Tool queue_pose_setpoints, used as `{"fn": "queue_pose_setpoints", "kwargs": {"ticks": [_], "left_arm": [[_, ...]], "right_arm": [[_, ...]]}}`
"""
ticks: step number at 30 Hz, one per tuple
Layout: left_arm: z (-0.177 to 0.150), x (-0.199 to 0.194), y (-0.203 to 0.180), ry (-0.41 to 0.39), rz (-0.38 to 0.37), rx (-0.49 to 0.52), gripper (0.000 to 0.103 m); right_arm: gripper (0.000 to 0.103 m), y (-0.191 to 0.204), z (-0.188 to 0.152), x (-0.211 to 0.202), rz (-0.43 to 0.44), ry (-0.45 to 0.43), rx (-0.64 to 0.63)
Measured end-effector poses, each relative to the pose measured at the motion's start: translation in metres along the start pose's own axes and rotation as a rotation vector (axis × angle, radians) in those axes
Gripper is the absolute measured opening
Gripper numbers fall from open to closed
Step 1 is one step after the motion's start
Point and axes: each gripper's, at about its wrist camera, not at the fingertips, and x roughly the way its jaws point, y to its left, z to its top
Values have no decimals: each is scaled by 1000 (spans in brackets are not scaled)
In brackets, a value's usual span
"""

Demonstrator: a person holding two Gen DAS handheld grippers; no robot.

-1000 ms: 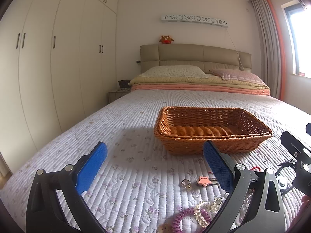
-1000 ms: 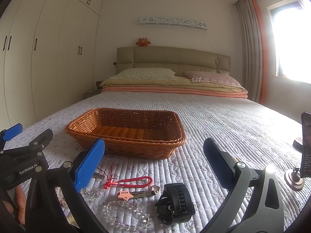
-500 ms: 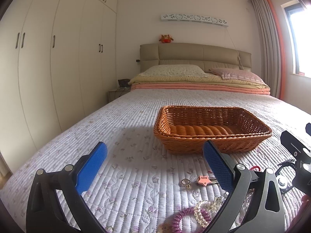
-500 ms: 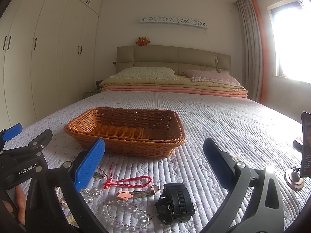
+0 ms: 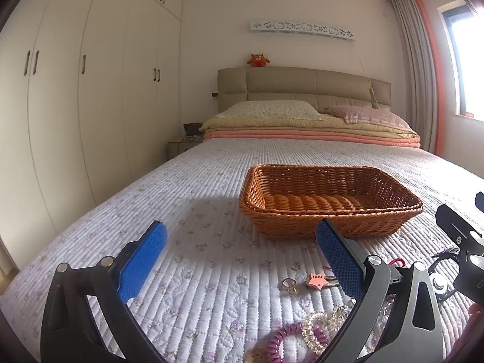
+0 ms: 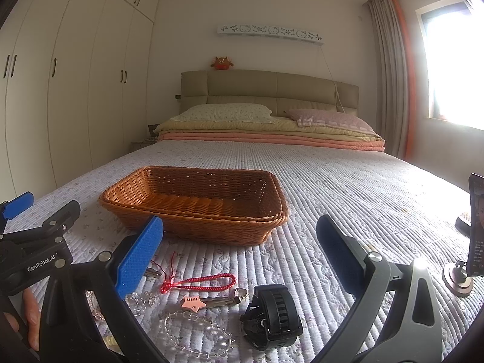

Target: Organize jewelry

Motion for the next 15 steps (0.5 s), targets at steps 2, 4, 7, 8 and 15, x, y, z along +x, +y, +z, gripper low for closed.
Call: {"fn": "queue_pose_setpoints", "kwargs": {"ticks": [2,4,7,8,15], "left_arm": [[0,0,0,-1,0,0,96],[1,-1,1,-1,-1,-3,96],[1,0,5,3,-2,-18,96],[1,0,6,5,-1,-24,96],[0,9,27,84,-19,-93,89]], "right_arm": [[97,0,0,0,2,0,3],[97,0,-1,0,1,1,3],[97,-1,-1,1,-6,0,-5],[97,-1,-2,2,-8,2,-4],[96,2,-3,4,-32,14,-27]]}}
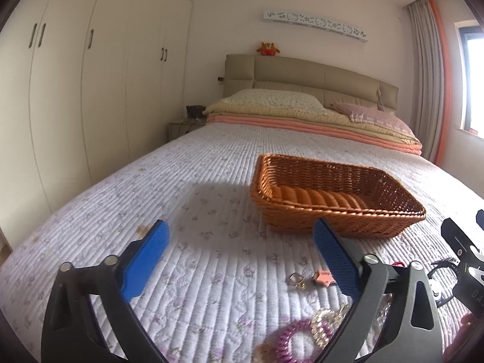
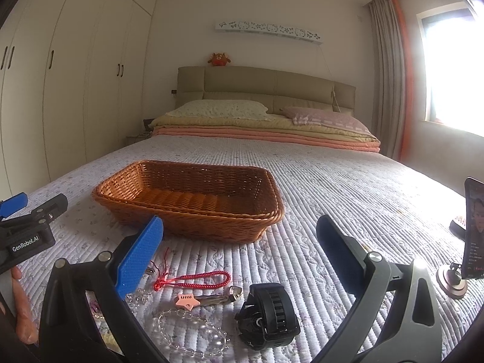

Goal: Organize jewelry
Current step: 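Grasp the purple coil hair tie with the left tool while the right tool grasps the cream coil hair tie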

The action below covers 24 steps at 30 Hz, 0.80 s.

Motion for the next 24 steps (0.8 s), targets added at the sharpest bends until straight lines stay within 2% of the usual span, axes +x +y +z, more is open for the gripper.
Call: {"fn": "queue_pose_setpoints", "kwargs": {"ticks": [2,3,5,10,12,16,19,21,24], "left_arm": [[-3,-3,7,25,-19,-14,85],[-6,-6,11,47,-31,-24,84],[-13,-9,17,97,-59,-28,82],[-23,-17,14,186,-112,9,73],[-29,-20,10,218,-139,26,66],[-39,-23,6,282,-165,27,58],[-46,-21,7,336,-195,21,55],[-49,-19,7,364,-209,22,54],[-51,-15,9,400,-249,4,50]], "right_arm": [[89,1,-1,0,21,28,-11],[86,2,-2,1,29,70,-21],[74,3,-4,2,66,128,-23],[59,2,-14,-18,156,193,-11],[53,5,-21,-30,188,208,-3],[40,11,-33,-47,261,296,17],[33,19,-41,-52,306,368,12],[32,27,-47,-53,309,388,-15],[24,36,-54,-46,316,438,-36]]}}
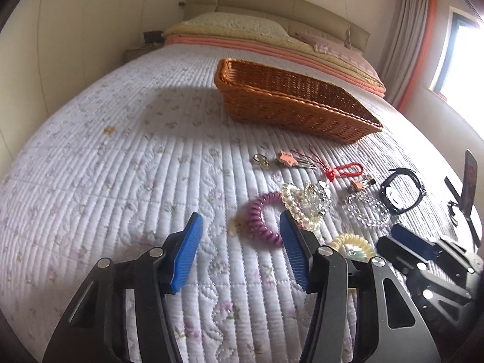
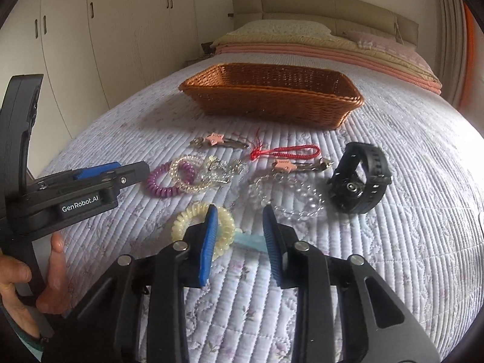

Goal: Organize jewelry
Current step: 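Grasp the purple coil hair tie with the left tool while the right tool grasps the cream coil hair tie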

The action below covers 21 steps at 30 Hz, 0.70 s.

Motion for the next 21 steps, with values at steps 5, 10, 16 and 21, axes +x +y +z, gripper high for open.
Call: {"fn": "queue_pose_setpoints", "kwargs": {"ticks": [5,10,16,21], "left_arm": [[3,12,2,44,-30,-12,47],[10,24,-4,81,5,12,34],[8,26,-13,72,23,47,9],[4,7,1,24,38,11,8]], "right_arm": [[21,3,-2,12,7,40,-5],[10,9,-1,21,-10,72,-45],[10,8,-2,18,-4,63,-43],[10,1,1,12,16,42,-5]]}}
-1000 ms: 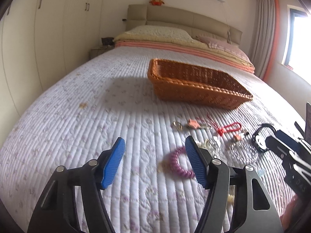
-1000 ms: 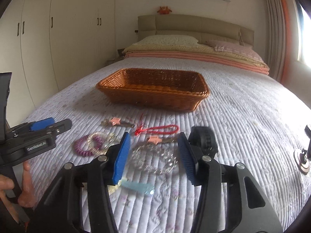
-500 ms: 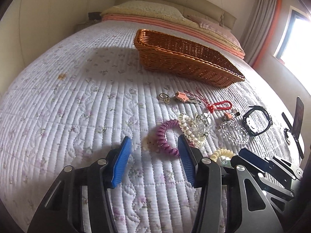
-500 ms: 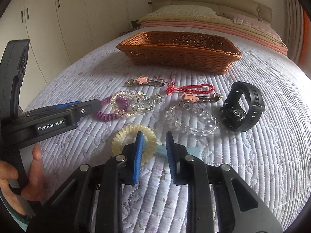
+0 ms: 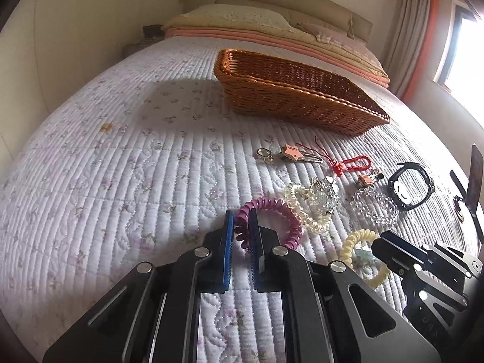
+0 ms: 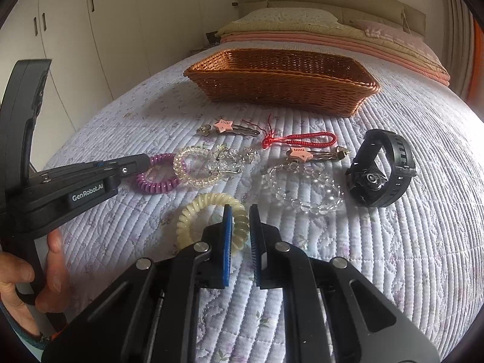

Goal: Organize jewelry
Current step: 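Grasp the purple coil hair tie with the left tool while the right tool grasps the cream coil hair tie, then carry both coil hair ties into the wicker basket and open both tools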

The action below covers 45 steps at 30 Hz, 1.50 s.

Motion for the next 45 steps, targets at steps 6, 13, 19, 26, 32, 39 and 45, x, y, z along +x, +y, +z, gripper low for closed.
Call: {"fn": "queue_pose_setpoints", "kwargs": {"ticks": [6,13,19,26,32,39,45], "left_arm": [[5,-25,11,-74,-5,-23,7],[5,-26,9,-99,-19,-17,6],[7,-30,2,-118,-23,9,0],[5,-29,4,-126,-28,8,0],[0,-22,16,-88,-39,-12,0],[-2,-17,32,-27,-112,-21,41],[-4,13,5,93,-46,98,28]], "right_arm": [[9,1,10,-11,-1,-42,9],[9,-3,10,-6,-12,-32,12],[9,-7,8,-1,-4,-14,14],[9,-7,6,3,1,-1,10],[9,-10,6,8,22,17,23],[10,-21,6,16,79,64,77],[16,-18,11,21,103,131,54]]}}
